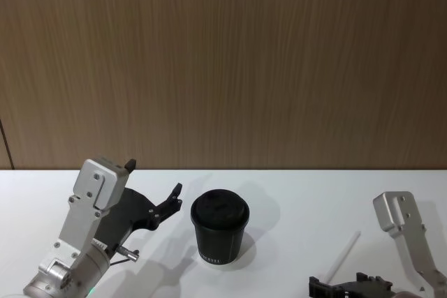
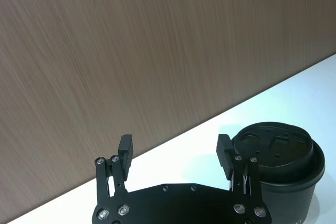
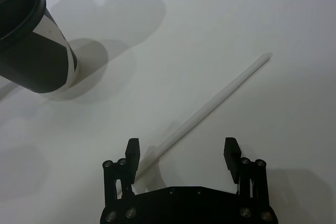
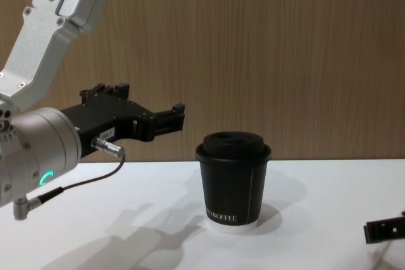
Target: Pick up the straw with one hand, pass it to the other hand, and insert it into the cup.
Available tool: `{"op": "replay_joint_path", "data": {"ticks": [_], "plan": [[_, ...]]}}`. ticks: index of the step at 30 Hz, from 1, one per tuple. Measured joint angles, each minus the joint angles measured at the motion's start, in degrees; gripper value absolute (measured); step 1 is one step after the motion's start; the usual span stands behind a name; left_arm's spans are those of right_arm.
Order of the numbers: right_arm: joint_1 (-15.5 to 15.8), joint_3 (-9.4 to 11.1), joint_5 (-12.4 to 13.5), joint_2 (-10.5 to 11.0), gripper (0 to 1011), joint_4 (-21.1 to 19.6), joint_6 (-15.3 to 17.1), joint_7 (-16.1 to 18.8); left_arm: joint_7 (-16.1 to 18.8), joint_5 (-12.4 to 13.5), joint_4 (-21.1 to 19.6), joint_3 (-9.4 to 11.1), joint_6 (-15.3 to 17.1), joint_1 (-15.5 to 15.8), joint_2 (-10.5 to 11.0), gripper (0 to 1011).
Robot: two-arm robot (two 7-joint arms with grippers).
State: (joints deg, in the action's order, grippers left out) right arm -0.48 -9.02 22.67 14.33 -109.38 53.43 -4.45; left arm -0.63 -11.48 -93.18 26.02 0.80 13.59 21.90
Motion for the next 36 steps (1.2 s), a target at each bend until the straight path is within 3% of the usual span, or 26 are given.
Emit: {"op": "replay_joint_path", "data": {"ticks": [28, 36], "plan": [[-1.48, -0.95, -1.54, -1.20, 1000, 2.10, 1.20, 0.51, 0.00, 0.00, 0.00, 0.00, 0.00, 0.00, 0.00, 1000], [-1.50, -0.80, -2.02, -1.53, 818, 2.30, 1.40, 0.40, 0.00, 0.00, 0.00, 0.00, 0.00, 0.00, 0.00, 1000]]}}
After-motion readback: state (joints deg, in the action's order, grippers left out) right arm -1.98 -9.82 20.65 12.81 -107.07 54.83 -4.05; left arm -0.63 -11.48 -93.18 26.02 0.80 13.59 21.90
